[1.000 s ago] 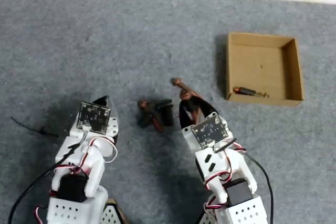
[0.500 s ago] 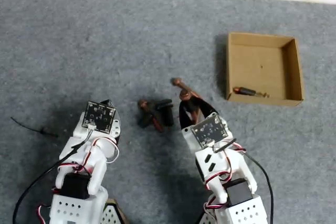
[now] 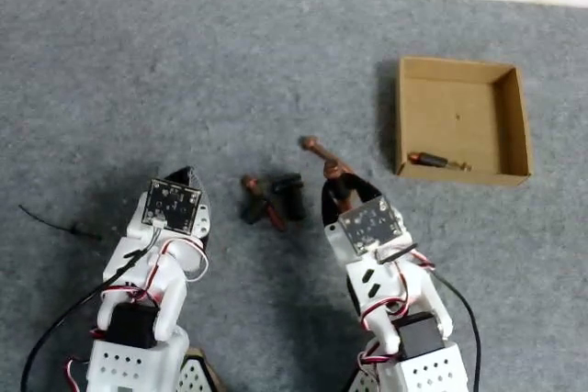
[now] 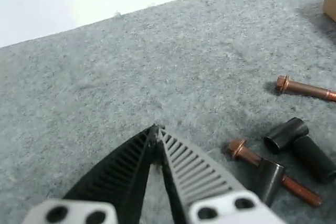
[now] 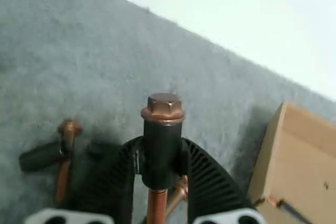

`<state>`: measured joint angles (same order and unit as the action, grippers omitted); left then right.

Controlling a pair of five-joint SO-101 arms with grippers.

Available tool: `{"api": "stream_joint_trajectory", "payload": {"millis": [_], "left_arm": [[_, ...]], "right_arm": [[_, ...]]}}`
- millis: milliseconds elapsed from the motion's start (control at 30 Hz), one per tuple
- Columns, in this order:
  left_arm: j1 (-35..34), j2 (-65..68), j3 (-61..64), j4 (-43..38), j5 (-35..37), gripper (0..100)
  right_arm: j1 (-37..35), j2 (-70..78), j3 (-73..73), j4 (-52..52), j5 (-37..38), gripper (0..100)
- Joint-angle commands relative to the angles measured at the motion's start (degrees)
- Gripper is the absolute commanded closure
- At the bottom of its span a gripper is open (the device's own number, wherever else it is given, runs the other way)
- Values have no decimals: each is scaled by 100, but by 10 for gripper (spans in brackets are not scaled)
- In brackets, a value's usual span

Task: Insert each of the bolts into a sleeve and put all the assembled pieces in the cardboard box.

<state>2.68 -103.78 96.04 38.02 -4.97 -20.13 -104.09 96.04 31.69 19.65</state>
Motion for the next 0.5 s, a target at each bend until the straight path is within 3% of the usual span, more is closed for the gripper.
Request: {"api": "stream_joint_trajectory", "payload": {"millis": [0, 467], "left_arm": [[-84, -66, 92, -149, -62, 991], [-84, -66, 92, -158, -70, 989]], "right_arm": [[57, -119, 576, 365, 26, 992], [57, -119, 585, 602, 18, 992]]}}
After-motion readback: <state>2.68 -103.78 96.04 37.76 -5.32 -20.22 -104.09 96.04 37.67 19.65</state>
